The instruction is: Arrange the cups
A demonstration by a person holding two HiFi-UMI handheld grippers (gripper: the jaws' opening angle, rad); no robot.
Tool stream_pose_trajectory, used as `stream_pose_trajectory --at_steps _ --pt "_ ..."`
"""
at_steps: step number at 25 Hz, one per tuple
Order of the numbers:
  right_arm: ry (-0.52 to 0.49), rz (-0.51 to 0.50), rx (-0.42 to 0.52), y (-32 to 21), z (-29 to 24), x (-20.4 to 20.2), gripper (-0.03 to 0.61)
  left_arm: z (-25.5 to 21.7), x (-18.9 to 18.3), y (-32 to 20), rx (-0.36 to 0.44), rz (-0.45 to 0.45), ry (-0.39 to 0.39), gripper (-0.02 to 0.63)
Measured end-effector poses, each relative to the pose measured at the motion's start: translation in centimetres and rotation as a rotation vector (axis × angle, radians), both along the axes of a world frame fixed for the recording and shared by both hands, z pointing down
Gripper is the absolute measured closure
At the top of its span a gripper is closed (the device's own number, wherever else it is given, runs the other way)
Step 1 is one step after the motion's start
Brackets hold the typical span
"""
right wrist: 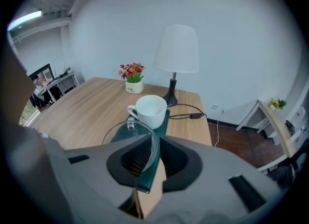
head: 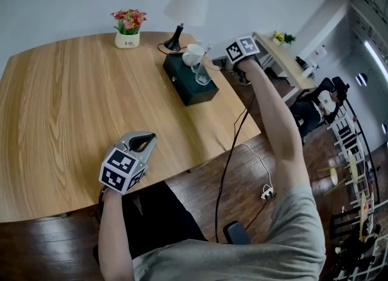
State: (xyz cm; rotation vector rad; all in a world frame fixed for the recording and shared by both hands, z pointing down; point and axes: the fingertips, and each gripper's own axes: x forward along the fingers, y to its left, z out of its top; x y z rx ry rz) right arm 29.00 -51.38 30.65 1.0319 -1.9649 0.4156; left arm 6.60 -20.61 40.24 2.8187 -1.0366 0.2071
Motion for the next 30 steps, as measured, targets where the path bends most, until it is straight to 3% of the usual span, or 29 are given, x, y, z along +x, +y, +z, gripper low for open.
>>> stream_pose_trajectory --at_steps 5,8,11,13,15,17,21,30 --pt "0.018 -0.019 0.111 1.2 -3.5 0.7 0.512 -0.1 0.1 0.0 -0.005 0.002 -0.003 0.604" --pt "-0.039 -0.077 0.273 3.4 -6.8 -1.4 0.534 -0.3 0.0 -0.1 -0.004 0.002 -0.004 0.604" --pt "-0.222 -0.241 0.487 8.6 -10.2 -6.6 0.552 -0.3 -0.1 -0.2 -0.001 0.001 -0.005 0.604" --pt "-0.400 -0.396 0.546 14.1 -11.0 -10.8 0.551 -0.2 -0.3 -0.3 -0.002 -0.013 -0.007 0.604" --pt "-0.538 -0.507 0.556 19.4 -10.1 -14.2 0.551 -0.1 -0.4 -0.4 -0.002 -0.024 -0.008 0.604" --pt "-0.630 -0.567 0.550 23.7 -8.0 -16.9 0.509 -0.2 -0.4 -0.4 -0.003 -0.032 -0.008 0.604" --pt "-0.755 -0.569 0.489 28.8 -1.7 -21.0 0.509 -0.1 -1.0 -0.2 -0.006 -0.085 -0.008 0.604" --pt "-0.817 -0.558 0.543 32.3 5.1 -24.7 0.515 0.0 -2.7 0.7 0.000 -0.155 0.000 0.604"
